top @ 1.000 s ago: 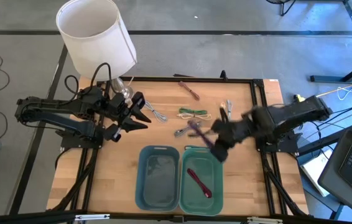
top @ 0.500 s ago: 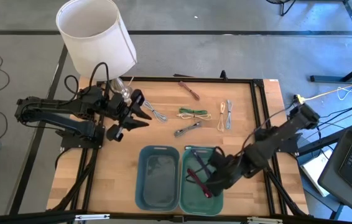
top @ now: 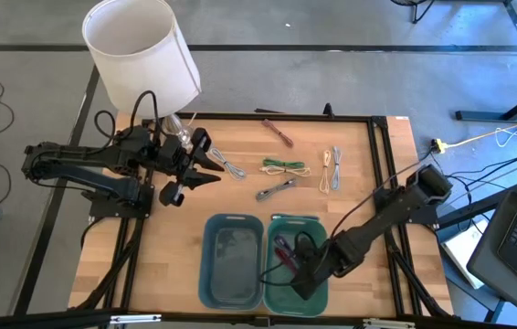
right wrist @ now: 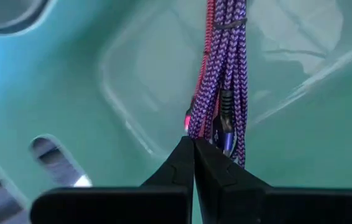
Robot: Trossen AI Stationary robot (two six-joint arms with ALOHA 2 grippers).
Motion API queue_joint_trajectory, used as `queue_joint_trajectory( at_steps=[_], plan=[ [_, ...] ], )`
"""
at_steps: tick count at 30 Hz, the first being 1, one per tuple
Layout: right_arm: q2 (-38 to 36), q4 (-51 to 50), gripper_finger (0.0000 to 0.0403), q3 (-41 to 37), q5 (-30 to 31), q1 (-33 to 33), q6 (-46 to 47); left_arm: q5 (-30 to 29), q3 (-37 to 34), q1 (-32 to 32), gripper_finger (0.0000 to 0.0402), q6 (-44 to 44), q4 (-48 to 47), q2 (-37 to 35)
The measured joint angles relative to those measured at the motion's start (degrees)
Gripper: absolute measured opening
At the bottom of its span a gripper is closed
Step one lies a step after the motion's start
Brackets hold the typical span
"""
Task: Pick and place USB-C Cables
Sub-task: Put the black and violet charger cable into the green container, then put the black and white charger cable into the green container
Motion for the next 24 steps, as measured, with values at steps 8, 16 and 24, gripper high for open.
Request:
queue_joint_trajectory(
  at_steps=[8,16,24],
  plan=[
    [4.51,0.15,0.0002,-0.04,-4.39,-1.28,-0.27,0.00,0.00,0.00,0.0092,-0.01,0.00,0.00],
    [5.32,0.89,0.0014,-0.04,-4.02,-1.88,-0.24,0.26,0.00,0.00,0.0092,0.01,0.00,0.00],
    [5.03,2.36,0.0114,0.00,-3.86,-2.11,-0.39,0.26,0.00,0.00,0.0092,0.01,0.00,0.00]
  ],
)
